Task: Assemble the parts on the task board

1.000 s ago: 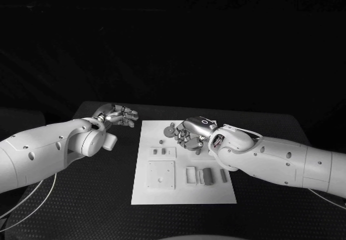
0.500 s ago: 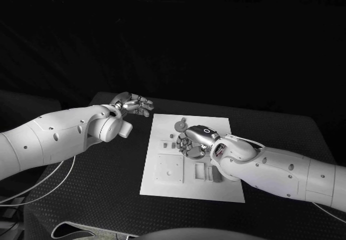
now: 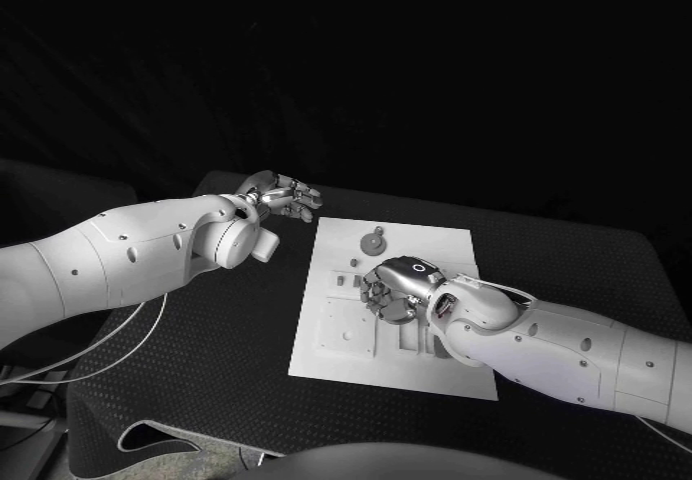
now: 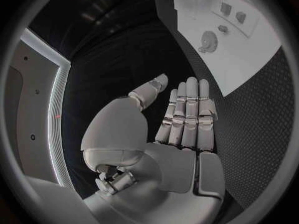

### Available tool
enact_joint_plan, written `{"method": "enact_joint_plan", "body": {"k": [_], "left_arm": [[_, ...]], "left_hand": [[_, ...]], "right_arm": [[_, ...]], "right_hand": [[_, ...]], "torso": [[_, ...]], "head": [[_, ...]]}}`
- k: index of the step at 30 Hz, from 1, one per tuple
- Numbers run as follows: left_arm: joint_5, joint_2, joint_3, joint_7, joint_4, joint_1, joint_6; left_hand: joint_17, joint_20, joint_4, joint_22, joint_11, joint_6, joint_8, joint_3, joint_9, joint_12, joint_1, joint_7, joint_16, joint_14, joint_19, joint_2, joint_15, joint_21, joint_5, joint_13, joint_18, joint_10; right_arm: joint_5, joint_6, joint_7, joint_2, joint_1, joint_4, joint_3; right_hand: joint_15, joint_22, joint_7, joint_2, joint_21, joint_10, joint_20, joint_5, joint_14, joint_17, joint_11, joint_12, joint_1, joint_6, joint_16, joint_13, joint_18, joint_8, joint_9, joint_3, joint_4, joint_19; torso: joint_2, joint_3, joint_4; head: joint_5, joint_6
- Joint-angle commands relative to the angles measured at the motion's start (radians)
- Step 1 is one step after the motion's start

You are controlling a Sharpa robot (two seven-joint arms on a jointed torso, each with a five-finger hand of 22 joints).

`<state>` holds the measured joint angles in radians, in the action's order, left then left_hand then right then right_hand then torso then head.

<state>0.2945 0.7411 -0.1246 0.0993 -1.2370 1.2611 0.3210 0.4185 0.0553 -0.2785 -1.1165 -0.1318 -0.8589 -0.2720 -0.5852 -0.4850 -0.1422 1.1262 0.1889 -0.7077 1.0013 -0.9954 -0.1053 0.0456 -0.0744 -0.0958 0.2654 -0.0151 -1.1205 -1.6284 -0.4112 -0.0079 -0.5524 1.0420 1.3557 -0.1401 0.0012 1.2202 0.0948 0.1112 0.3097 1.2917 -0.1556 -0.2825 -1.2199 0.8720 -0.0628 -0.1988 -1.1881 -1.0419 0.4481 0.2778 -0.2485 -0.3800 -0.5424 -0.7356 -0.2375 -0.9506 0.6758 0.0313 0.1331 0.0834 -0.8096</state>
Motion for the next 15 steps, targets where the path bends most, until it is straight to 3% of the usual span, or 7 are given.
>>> {"method": "enact_joint_plan", "body": {"k": [1,15], "left_arm": [[-0.002,-0.003,0.001,0.006,0.000,0.002,-0.002],[-0.002,-0.006,0.001,0.005,0.001,0.002,-0.003]], "left_hand": [[0.002,-0.007,-0.001,0.001,0.000,0.004,-0.005,0.007,0.001,0.003,-0.003,-0.002,0.004,0.003,-0.003,-0.001,0.005,0.006,-0.003,-0.001,0.003,0.009],[0.004,-0.007,-0.001,0.002,0.000,0.005,-0.005,0.007,0.001,0.003,-0.003,-0.002,0.005,0.003,-0.003,-0.001,0.005,0.006,-0.003,-0.001,0.003,0.009]], "right_arm": [[-0.031,0.017,0.011,0.003,-0.002,0.002,-0.002],[-0.035,0.030,0.013,0.018,-0.011,-0.001,-0.016]], "right_hand": [[-0.004,0.001,0.003,-0.008,-0.002,0.005,-0.003,-0.005,0.001,0.002,0.003,0.005,0.003,-0.003,0.001,0.001,-0.013,0.003,-0.001,0.000,-0.004,-0.005],[-0.003,0.002,0.004,-0.010,-0.003,0.005,-0.003,-0.005,0.001,0.002,0.003,0.006,0.004,-0.003,0.001,0.003,-0.013,0.004,-0.002,0.000,-0.006,-0.005]], "torso": [[0.000,-0.0002,-0.0007],[0.000,0.0006,-0.0004]], "head": [[0.006,-0.005],[0.014,-0.013]]}}
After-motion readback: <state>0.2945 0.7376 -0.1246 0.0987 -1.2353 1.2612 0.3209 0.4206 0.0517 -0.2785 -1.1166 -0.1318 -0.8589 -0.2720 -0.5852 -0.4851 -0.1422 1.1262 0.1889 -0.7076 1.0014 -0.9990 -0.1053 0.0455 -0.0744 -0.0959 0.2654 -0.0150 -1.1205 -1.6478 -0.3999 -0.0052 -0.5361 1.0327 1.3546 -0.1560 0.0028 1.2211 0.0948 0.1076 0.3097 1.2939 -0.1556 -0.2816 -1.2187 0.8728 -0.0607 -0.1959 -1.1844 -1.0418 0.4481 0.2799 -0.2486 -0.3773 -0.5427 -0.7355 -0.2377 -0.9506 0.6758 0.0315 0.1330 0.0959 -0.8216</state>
